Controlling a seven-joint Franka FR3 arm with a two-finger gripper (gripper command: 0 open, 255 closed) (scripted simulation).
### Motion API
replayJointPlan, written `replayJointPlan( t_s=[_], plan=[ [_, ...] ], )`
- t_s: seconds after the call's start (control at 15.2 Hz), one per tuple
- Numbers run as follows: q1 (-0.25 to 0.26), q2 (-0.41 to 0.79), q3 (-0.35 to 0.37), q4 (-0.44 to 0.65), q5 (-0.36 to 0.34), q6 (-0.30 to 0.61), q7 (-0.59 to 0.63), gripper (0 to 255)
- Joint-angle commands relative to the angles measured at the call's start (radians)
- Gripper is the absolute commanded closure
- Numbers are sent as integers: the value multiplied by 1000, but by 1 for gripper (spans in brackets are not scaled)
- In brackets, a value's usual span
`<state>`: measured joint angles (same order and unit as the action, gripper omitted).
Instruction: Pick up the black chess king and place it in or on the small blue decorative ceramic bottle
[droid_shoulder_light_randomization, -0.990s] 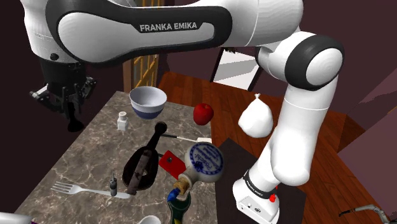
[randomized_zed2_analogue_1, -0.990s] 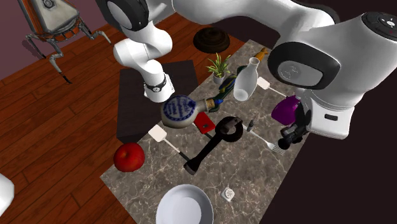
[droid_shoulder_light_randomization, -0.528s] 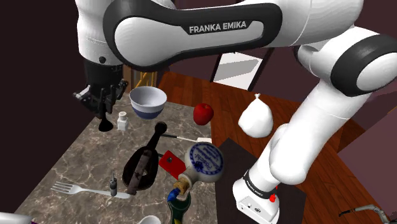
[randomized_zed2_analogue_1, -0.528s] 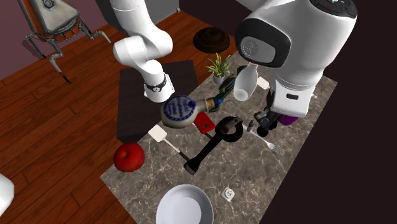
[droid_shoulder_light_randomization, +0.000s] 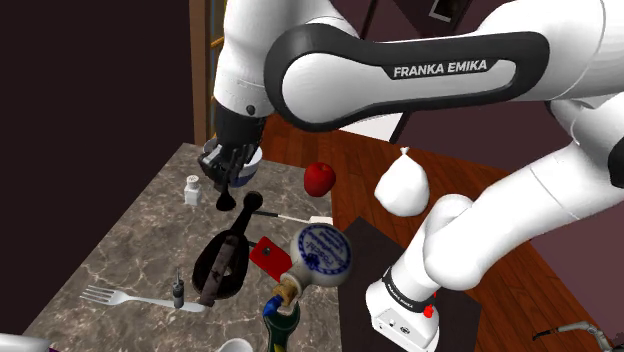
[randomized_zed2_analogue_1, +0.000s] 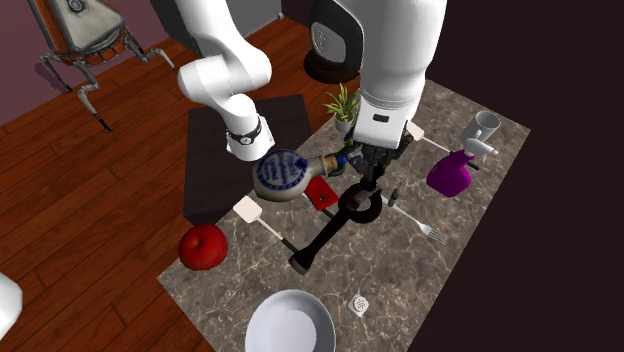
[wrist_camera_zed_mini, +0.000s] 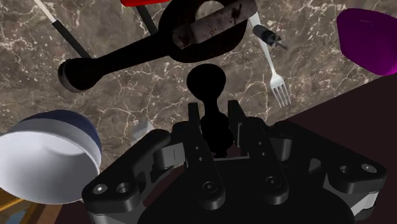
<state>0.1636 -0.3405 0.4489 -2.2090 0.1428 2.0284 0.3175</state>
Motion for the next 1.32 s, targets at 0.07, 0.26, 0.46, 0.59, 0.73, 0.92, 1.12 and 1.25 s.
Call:
replayJointPlan(
  t_s=[0.07, 0.26, 0.46, 0.59, 0.73, 0.92, 1.12, 1.25],
  plan=[
    [17, -125, -43, -100, 42, -23, -53, 255],
    [37, -251, -89, -197, 67, -56, -98, 255],
    [56, -379, -135, -285, 77, -100, -136, 255],
    [66, -465, -166, -339, 76, -137, -159, 255],
    [74, -552, -197, -388, 69, -179, -180, 255],
    [81, -685, -246, -452, 50, -253, -209, 255],
    [83, -790, -282, -508, 30, -305, -232, 255],
    [86, -797, -278, -537, 34, -283, -232, 255]
  ],
)
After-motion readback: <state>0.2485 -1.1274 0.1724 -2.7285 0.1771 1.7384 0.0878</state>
